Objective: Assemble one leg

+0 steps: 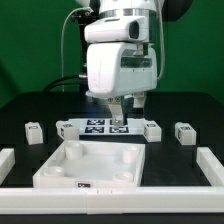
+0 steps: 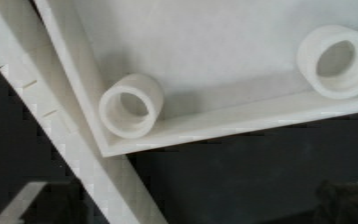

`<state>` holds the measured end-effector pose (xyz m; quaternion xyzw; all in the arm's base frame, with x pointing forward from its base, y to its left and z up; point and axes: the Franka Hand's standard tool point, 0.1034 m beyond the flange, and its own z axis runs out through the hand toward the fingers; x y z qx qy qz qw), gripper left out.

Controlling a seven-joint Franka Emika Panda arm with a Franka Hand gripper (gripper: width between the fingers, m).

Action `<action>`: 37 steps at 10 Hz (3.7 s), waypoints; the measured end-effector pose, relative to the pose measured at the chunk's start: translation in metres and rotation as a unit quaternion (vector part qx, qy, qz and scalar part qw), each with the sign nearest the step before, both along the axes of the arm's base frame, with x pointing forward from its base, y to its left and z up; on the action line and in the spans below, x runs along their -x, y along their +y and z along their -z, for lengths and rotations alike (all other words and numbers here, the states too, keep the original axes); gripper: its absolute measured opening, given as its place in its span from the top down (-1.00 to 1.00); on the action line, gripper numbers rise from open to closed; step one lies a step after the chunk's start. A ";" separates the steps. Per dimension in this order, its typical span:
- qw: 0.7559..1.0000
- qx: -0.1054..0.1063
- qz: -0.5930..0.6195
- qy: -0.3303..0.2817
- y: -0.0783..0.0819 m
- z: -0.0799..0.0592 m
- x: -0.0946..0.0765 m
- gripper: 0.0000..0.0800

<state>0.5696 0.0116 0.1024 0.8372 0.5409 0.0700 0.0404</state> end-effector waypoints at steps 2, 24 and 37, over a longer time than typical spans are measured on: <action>0.996 0.030 -0.083 0.025 0.000 0.004 -0.010 -0.63; 0.985 0.011 -0.145 0.089 -0.061 0.093 0.094 -0.01; 0.981 0.015 -0.174 0.087 -0.041 0.094 0.088 0.85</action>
Offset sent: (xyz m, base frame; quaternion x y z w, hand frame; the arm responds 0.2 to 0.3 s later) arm -0.0229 -0.0054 -0.0218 0.0649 -0.0215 -0.0739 0.9949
